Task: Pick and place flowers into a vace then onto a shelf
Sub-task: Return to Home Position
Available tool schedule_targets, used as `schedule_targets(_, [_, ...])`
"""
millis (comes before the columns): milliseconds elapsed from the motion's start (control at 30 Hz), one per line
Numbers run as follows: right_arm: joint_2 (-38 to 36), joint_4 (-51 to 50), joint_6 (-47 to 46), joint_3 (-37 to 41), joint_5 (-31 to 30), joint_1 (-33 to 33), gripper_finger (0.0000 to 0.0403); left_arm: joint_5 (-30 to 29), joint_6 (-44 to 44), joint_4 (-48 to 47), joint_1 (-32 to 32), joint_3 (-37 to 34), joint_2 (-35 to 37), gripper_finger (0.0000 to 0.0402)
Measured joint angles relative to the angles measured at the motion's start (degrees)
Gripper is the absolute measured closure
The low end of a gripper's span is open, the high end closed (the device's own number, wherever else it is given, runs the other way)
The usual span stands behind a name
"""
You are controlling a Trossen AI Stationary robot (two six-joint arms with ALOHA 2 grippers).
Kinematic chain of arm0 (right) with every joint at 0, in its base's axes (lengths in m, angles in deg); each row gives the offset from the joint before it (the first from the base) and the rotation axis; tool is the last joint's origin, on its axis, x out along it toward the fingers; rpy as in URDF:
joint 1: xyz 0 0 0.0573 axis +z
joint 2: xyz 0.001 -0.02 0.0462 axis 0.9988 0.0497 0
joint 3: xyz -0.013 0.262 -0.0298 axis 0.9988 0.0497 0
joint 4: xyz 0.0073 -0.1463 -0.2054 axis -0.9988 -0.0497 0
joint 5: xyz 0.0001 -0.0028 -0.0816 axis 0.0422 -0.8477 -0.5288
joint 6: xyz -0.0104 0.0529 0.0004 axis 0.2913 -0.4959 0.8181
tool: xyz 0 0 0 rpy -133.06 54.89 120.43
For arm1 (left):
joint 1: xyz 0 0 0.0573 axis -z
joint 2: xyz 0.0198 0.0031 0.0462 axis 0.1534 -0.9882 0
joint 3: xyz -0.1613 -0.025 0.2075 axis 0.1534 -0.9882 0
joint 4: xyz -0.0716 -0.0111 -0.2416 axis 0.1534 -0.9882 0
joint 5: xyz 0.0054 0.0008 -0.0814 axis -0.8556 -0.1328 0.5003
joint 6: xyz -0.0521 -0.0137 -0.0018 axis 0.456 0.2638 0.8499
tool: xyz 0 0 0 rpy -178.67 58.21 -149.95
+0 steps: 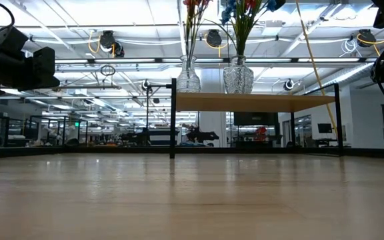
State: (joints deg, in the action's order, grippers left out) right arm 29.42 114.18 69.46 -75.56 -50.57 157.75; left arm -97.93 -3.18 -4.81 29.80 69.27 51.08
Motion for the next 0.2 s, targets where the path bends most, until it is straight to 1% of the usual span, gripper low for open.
schedule_targets(200, [0.0,-0.01,0.0,0.01,0.0,-0.01,0.0226,0.0,0.0,0.0,0.0,0.0,0.0,0.0366])
